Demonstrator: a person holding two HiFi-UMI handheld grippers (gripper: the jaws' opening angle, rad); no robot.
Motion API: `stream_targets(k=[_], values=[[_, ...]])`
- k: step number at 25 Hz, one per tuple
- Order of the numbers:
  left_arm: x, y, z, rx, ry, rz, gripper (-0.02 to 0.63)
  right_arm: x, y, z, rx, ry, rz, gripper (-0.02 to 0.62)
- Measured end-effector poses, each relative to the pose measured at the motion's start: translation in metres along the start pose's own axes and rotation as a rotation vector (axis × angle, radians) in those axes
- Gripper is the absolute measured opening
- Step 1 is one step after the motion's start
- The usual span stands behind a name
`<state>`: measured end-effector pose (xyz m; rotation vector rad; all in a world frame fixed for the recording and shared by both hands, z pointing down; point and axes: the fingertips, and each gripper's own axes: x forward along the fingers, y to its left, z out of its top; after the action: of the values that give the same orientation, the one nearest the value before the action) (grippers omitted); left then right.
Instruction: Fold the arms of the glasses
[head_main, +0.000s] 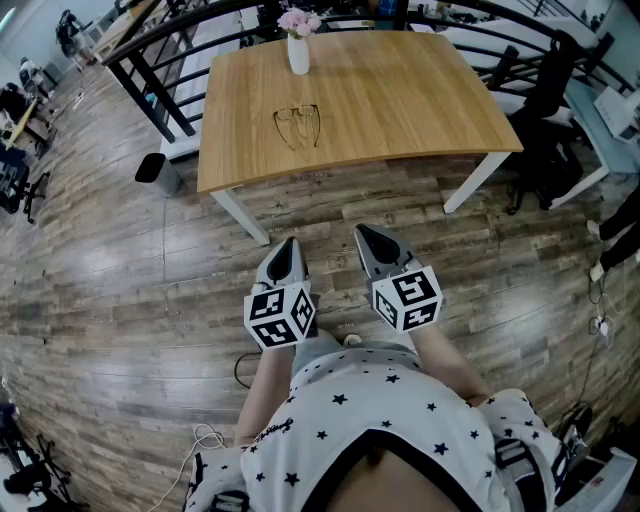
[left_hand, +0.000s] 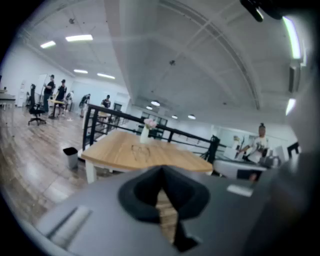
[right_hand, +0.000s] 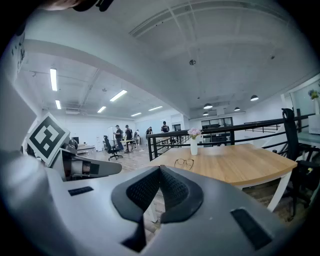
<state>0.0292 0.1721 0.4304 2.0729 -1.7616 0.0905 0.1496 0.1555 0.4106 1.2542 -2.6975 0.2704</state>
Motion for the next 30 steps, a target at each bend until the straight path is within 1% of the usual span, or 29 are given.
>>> stream_targets(k=[5, 10, 13, 16, 23, 30], values=[[-0.007, -0.016, -0.013, -0.031, 0.0, 0.011, 0.006, -0.017, -0.008, -0.005, -0.017, 0.017, 0.014, 0.017], [-0.013, -0.02, -0.018, -0.04, 0.0, 0.021, 0.006, -0.024, -0.007, -0.007, -0.032, 0.025, 0.03, 0.017], [-0.015, -0.02, -0.019, -0.044, -0.002, 0.028, 0.006, -0.025, -0.008, -0.004, -0.036, 0.015, 0.031, 0.017], [-0.017, -0.02, -0.018, -0.057, -0.006, 0.034, 0.006, -0.027, -0.011, 0.0, -0.017, -0.001, 0.039, 0.017], [-0.019, -0.019, -0.019, -0.077, -0.006, 0.044, 0.006, -0.024, -0.005, -0.004, -0.02, 0.021, 0.081, 0.018], [-0.012, -0.004, -0.016, -0.085, -0.002, 0.065, 0.006, -0.003, -0.003, -0.005, -0.014, 0.036, 0.104, 0.018]])
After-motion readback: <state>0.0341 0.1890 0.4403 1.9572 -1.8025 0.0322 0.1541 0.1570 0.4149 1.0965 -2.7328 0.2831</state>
